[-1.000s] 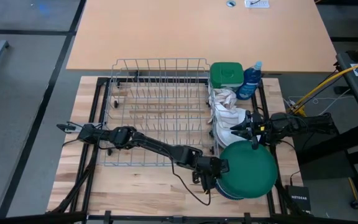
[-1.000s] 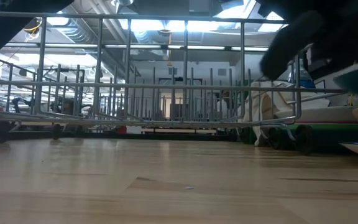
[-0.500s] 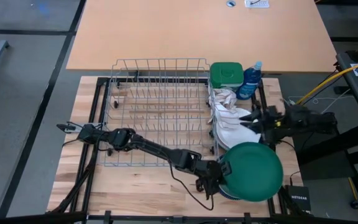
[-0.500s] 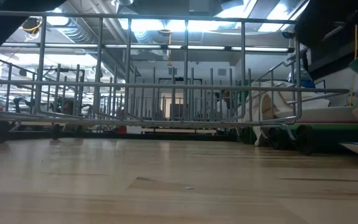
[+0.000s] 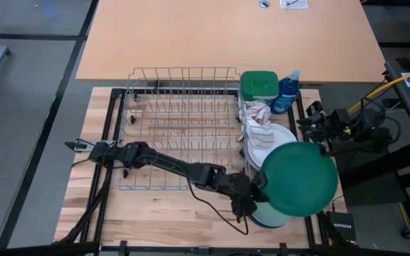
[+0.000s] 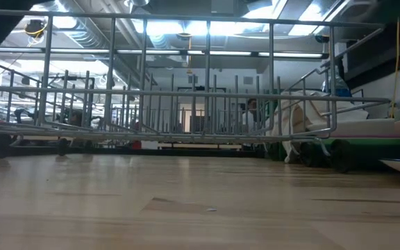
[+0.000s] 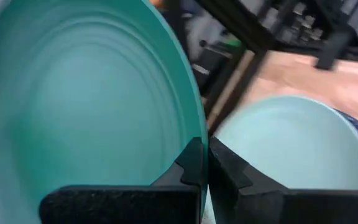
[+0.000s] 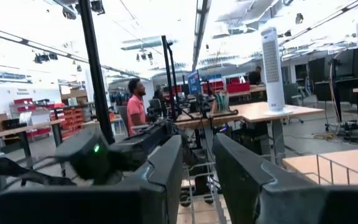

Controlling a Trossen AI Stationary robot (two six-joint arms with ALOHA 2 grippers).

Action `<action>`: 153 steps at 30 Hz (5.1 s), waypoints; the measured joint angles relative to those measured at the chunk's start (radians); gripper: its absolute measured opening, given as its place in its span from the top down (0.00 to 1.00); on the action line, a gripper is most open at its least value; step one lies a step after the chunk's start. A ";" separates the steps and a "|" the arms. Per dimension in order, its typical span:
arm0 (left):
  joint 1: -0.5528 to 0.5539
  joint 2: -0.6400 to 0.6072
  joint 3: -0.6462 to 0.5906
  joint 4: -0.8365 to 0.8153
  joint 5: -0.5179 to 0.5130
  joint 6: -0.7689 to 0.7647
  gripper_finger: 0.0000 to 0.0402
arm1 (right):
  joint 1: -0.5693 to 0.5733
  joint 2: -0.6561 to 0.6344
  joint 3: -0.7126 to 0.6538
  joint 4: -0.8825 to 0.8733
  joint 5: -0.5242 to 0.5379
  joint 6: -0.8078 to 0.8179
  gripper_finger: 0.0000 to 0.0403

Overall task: Sort dishes
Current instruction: Put the green plate in the dish rack

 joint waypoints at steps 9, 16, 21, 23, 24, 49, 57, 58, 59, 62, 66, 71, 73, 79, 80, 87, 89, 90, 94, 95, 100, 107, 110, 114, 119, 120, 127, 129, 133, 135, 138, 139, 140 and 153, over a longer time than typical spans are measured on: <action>0.003 -0.098 0.000 0.048 -0.039 -0.098 1.00 | 0.000 -0.001 0.003 -0.010 0.001 -0.002 0.75; 0.007 -0.148 0.000 0.042 -0.057 -0.188 1.00 | 0.000 -0.002 0.004 -0.016 0.015 -0.041 0.75; 0.011 -0.164 0.000 0.009 -0.082 -0.208 1.00 | 0.000 -0.002 0.002 0.014 0.101 -0.124 0.75; 0.012 -0.167 0.000 -0.008 -0.101 -0.229 1.00 | 0.000 -0.002 0.002 0.029 0.168 -0.172 0.75; 0.013 -0.169 0.000 -0.024 -0.108 -0.234 1.00 | 0.000 -0.002 0.002 0.041 0.202 -0.196 0.75; 0.175 -0.171 0.000 -0.141 -0.152 -0.529 1.00 | 0.000 -0.002 0.001 0.417 1.056 -0.740 0.75; 0.241 -0.196 0.000 -0.145 -0.218 -0.688 1.00 | 0.000 -0.002 0.001 0.480 1.101 -0.847 0.75; 0.252 -0.202 0.000 -0.137 -0.227 -0.721 1.00 | 0.000 -0.002 0.001 0.478 1.101 -0.855 0.75; 0.264 -0.211 0.000 -0.138 -0.233 -0.752 1.00 | 0.000 -0.002 0.001 0.473 1.101 -0.860 0.75; 0.300 -0.229 0.000 -0.125 -0.237 -0.846 1.00 | 0.000 -0.002 0.001 0.463 1.102 -0.861 0.75; 0.354 -0.257 0.000 -0.141 -0.232 -0.958 1.00 | 0.000 -0.002 0.001 0.446 1.106 -0.861 0.75; 0.427 -0.284 0.001 -0.164 -0.216 -1.103 1.00 | 0.000 -0.002 0.002 0.414 1.148 -0.861 0.75; 0.454 -0.291 0.000 -0.179 -0.190 -1.147 1.00 | 0.000 -0.002 0.001 0.407 1.162 -0.861 0.75; 0.515 -0.293 0.000 -0.178 -0.117 -1.260 1.00 | 0.000 -0.003 0.002 0.364 1.189 -0.861 0.75; 0.525 -0.293 0.000 -0.178 -0.110 -1.278 1.00 | 0.000 -0.003 0.002 0.356 1.191 -0.861 0.75; 0.575 -0.293 0.000 -0.181 -0.106 -1.318 1.00 | 0.000 -0.003 0.002 0.338 1.197 -0.860 0.75; 0.590 -0.293 0.000 -0.206 -0.106 -1.319 1.00 | 0.000 -0.003 0.002 0.338 1.199 -0.860 0.75; 0.598 -0.293 0.000 -0.234 -0.106 -1.322 1.00 | 0.000 -0.003 0.002 0.338 1.199 -0.860 0.75; 0.636 -0.297 -0.001 -0.377 -0.105 -1.331 1.00 | 0.000 -0.003 0.002 0.338 1.199 -0.860 0.75; 0.644 -0.299 -0.001 -0.405 -0.105 -1.334 1.00 | 0.000 -0.003 0.002 0.338 1.199 -0.860 0.75; 0.682 -0.348 -0.001 -0.476 -0.106 -1.324 1.00 | 0.000 -0.003 0.002 0.338 1.200 -0.860 0.75; 0.731 -0.462 -0.001 -0.632 -0.107 -1.257 1.00 | 0.000 -0.003 0.002 0.338 1.201 -0.860 0.75; 0.745 -0.508 0.000 -0.753 -0.135 -1.232 1.00 | 0.000 -0.003 0.002 0.338 1.201 -0.857 0.75; 0.755 -0.541 0.000 -0.879 -0.156 -1.167 1.00 | 0.000 -0.003 -0.002 0.337 1.186 -0.799 0.75; 0.757 -0.558 0.000 -1.015 -0.199 -1.084 1.00 | 0.000 -0.002 -0.002 0.263 1.092 -0.648 0.75; 0.756 -0.558 0.000 -1.044 -0.220 -1.069 1.00 | 0.000 -0.002 -0.002 0.241 1.071 -0.608 0.75; 0.735 -0.557 0.000 -1.275 -0.350 -1.033 1.00 | 0.000 0.001 -0.002 0.050 0.915 -0.299 0.75; 0.721 -0.556 -0.008 -1.287 -0.391 -1.030 1.00 | 0.000 0.001 -0.004 -0.001 0.868 -0.220 0.75; 0.689 -0.561 -0.029 -1.281 -0.407 -0.968 1.00 | 0.000 0.002 -0.004 -0.062 0.826 -0.120 0.75; 0.674 -0.562 -0.048 -1.288 -0.413 -0.964 1.00 | 0.000 0.002 -0.004 -0.080 0.827 -0.098 0.75; 0.656 -0.561 -0.076 -1.285 -0.444 -0.960 1.00 | 0.000 0.002 -0.004 -0.083 0.827 -0.094 0.75; 0.651 -0.561 -0.086 -1.285 -0.455 -0.955 1.00 | 0.000 0.002 -0.004 -0.083 0.827 -0.093 0.75; 0.646 -0.561 -0.097 -1.286 -0.467 -0.951 1.00 | 0.000 0.002 -0.004 -0.081 0.827 -0.093 0.75; 0.594 -0.561 -0.272 -1.287 -0.501 -0.805 1.00 | 0.000 0.002 -0.004 -0.106 0.801 0.034 0.75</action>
